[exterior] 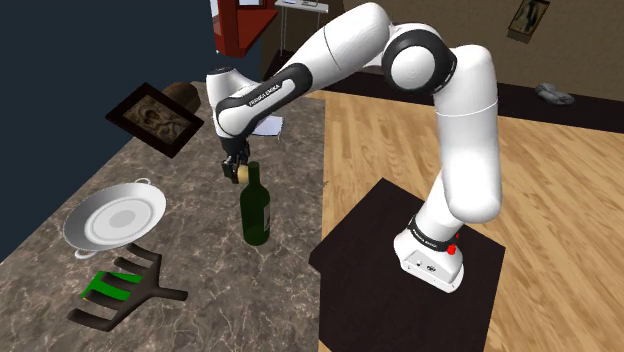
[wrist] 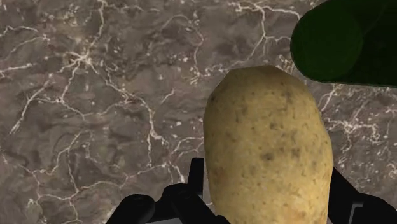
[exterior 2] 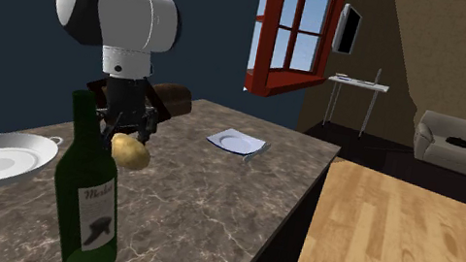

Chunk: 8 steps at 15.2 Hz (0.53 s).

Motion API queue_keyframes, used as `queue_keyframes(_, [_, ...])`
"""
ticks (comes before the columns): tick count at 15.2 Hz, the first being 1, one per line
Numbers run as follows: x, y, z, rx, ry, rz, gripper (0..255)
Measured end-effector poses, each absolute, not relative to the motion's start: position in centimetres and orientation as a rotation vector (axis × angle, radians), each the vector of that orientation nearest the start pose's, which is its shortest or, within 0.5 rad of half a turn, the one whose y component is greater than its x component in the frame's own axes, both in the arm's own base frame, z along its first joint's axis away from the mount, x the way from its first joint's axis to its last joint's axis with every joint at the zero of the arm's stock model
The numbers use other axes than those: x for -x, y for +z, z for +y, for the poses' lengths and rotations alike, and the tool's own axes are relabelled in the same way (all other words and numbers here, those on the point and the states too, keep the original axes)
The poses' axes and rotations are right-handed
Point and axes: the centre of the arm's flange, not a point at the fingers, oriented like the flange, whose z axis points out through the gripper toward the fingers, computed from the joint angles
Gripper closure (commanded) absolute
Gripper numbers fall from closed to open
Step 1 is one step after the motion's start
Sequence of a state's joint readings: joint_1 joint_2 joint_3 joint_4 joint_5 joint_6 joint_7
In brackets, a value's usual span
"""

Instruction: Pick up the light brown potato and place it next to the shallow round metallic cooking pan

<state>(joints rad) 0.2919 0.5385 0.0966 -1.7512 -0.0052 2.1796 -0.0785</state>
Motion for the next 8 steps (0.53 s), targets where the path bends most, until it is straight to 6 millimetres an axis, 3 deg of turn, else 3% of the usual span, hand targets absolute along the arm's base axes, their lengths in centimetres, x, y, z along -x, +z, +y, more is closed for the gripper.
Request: queue_keyframes(8, [-65.2,25.7,34.1,3.026,0.176,-0.707,255])
